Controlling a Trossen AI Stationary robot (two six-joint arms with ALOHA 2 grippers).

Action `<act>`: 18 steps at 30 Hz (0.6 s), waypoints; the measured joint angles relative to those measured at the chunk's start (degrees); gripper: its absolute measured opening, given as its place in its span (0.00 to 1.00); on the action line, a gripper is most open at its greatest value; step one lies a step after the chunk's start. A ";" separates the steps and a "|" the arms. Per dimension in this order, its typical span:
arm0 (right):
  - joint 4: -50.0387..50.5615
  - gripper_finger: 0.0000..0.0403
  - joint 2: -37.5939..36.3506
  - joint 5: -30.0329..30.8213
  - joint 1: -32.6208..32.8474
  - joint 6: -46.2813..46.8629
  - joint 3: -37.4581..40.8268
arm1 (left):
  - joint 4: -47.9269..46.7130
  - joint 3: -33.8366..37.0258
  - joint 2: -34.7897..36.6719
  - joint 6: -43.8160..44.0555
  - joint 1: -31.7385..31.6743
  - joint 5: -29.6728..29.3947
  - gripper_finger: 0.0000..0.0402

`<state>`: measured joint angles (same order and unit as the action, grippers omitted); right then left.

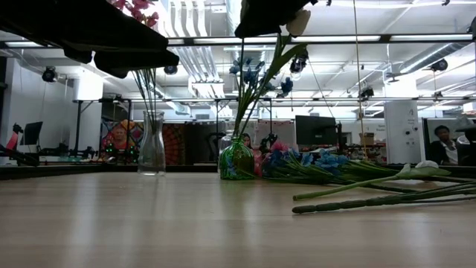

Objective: Sort flowers into vase by color
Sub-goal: Put the left white tulip flower into the green vase

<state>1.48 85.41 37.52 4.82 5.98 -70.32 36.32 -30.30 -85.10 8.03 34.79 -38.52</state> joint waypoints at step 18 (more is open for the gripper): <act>0.02 0.30 -0.02 0.04 0.02 -0.09 0.00 | 0.00 0.00 0.00 0.00 0.00 0.00 0.51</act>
<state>1.50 85.39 37.56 4.84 5.89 -70.32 36.32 -30.30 -85.10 8.03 34.79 -38.52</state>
